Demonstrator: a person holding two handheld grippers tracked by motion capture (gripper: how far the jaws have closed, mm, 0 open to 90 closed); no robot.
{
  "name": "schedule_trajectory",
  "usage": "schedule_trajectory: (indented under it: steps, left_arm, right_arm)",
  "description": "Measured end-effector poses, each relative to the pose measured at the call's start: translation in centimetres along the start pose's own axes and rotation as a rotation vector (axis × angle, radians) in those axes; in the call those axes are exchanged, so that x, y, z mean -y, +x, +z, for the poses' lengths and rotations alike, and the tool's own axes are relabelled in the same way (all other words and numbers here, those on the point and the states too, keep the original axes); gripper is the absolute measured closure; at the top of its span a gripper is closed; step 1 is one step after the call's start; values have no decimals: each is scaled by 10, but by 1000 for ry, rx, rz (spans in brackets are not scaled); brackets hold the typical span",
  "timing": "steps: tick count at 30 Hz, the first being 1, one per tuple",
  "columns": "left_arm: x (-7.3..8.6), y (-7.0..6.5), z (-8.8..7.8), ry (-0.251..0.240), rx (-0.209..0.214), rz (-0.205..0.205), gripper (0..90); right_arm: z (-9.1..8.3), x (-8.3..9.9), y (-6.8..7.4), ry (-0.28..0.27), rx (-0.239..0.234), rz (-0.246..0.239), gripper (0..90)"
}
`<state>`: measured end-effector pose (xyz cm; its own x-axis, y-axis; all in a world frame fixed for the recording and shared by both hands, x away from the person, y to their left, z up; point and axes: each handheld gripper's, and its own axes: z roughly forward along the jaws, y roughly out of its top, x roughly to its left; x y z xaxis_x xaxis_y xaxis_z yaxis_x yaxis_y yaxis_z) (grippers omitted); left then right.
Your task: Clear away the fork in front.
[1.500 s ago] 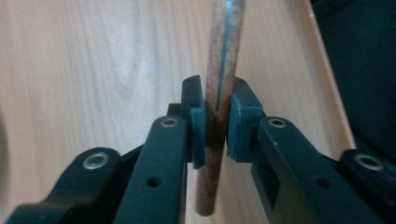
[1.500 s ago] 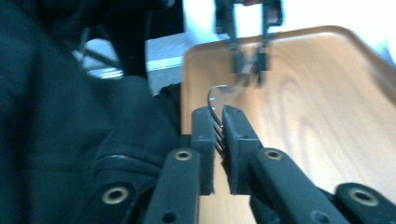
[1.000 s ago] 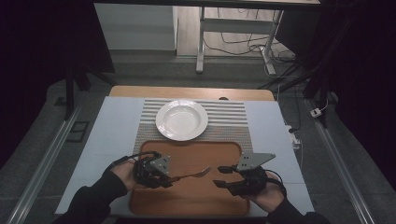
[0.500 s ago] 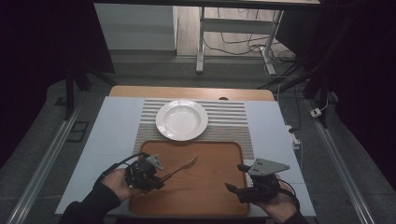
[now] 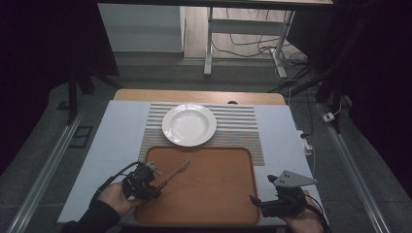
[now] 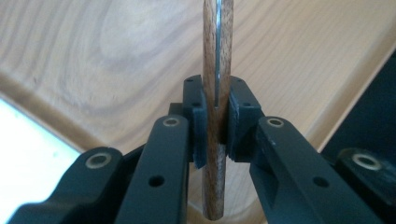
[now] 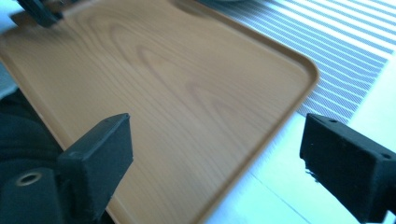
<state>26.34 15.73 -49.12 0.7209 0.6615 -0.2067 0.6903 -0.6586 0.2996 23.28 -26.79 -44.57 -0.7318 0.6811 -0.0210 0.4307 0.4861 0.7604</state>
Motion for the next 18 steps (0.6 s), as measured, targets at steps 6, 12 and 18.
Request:
schedule_trajectory:
  steps: [6,12,18]
  left_arm:
    - [1,4,6,24,-26,-47,797]
    - [1,5,12,45,-37,-55,789]
    - [2,6,10,9,-12,-41,660]
  right_arm:
    - [-4,6,-1,18,8,12,79]
    - [-6,11,-3,35,3,43,42]
    - [-6,13,-4,38,0,60,23]
